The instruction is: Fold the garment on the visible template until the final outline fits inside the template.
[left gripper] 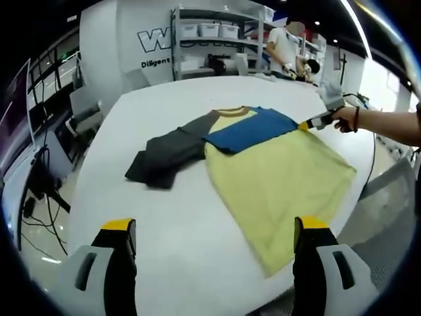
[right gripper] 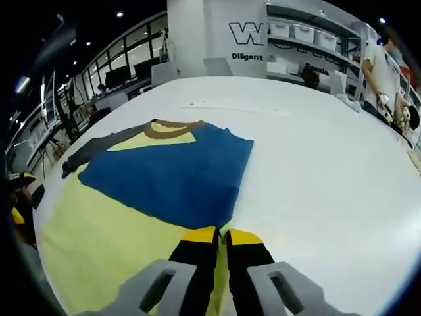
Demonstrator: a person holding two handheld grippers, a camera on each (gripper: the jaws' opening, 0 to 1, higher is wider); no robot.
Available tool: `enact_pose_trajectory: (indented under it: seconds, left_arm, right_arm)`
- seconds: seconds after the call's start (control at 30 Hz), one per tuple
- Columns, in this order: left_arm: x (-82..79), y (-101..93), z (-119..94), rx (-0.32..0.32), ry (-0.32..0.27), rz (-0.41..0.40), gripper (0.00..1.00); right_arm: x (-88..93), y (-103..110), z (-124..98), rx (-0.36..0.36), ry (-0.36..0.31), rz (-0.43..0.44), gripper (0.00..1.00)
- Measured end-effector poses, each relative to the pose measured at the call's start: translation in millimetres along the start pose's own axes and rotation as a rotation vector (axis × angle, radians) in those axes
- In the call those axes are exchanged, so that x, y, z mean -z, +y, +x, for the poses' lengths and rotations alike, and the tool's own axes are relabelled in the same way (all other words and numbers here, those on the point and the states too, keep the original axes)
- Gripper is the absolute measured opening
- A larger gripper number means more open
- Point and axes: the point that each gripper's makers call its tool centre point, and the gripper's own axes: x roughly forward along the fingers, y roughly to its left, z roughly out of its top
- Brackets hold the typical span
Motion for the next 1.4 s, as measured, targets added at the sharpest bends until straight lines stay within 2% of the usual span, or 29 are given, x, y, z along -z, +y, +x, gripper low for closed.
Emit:
enact_pose_trajectory:
  seconds: [0.27, 0.6, 0.77, 1.4]
  left_arm:
    - [-2.2, -0.6, 2.6, 0.005, -0.002, 0.002, 0.98]
    - [-1.8, 1.7, 5.5, 0.006, 0.004, -0.003, 0.98]
    - [-2.6, 1.8, 6.6, 0.007, 0.003, -0.004, 0.98]
    - [-2.6, 3.0, 7.3, 0.007, 0.005, -0.016, 0.95]
  right_arm:
    - [-0.8, -9.3, 0.6, 0.006, 0.004, 0.007, 0.00]
    - [1.2, -34.0, -5.4, 0.028, 0.028, 0.016, 0.00]
    - [0.3, -43.0, -4.9, 0.040, 0.044, -0.009, 0.00]
    - [1.9, -71.9, -5.5, 0.079, 0.084, -0.015, 0.00]
